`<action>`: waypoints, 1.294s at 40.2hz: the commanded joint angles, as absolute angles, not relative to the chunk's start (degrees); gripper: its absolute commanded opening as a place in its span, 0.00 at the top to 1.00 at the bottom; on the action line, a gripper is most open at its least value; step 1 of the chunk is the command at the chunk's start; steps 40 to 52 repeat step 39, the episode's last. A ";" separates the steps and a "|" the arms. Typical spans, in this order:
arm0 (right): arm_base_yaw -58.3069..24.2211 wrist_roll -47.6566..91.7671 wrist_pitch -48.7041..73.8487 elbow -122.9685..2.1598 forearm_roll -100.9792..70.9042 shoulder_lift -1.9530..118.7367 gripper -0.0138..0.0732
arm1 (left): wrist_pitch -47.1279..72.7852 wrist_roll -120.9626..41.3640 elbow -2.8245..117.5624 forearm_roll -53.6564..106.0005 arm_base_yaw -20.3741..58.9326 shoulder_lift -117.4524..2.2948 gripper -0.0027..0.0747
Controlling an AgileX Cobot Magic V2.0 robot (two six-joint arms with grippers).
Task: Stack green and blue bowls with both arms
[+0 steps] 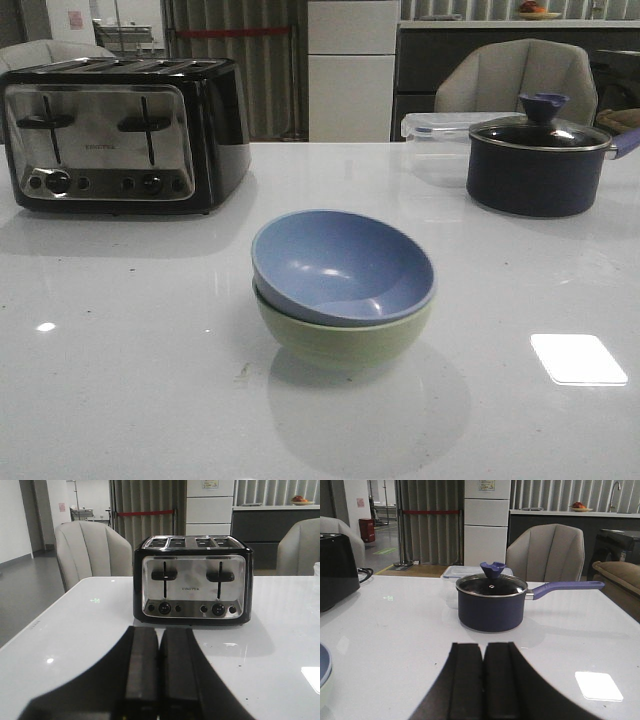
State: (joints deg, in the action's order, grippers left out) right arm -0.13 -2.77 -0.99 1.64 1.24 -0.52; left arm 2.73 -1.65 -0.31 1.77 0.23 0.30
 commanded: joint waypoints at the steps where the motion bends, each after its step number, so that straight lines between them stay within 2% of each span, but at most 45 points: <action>1: 0.00 -1.79 -6.57 1.33 0.58 -1.70 0.79 | -2.12 -1.53 -0.62 2.36 0.16 1.27 0.84; 52: 1.26 -1.84 -6.27 1.33 4.00 -1.70 0.79 | -2.12 -1.53 -0.62 2.36 0.16 1.27 0.84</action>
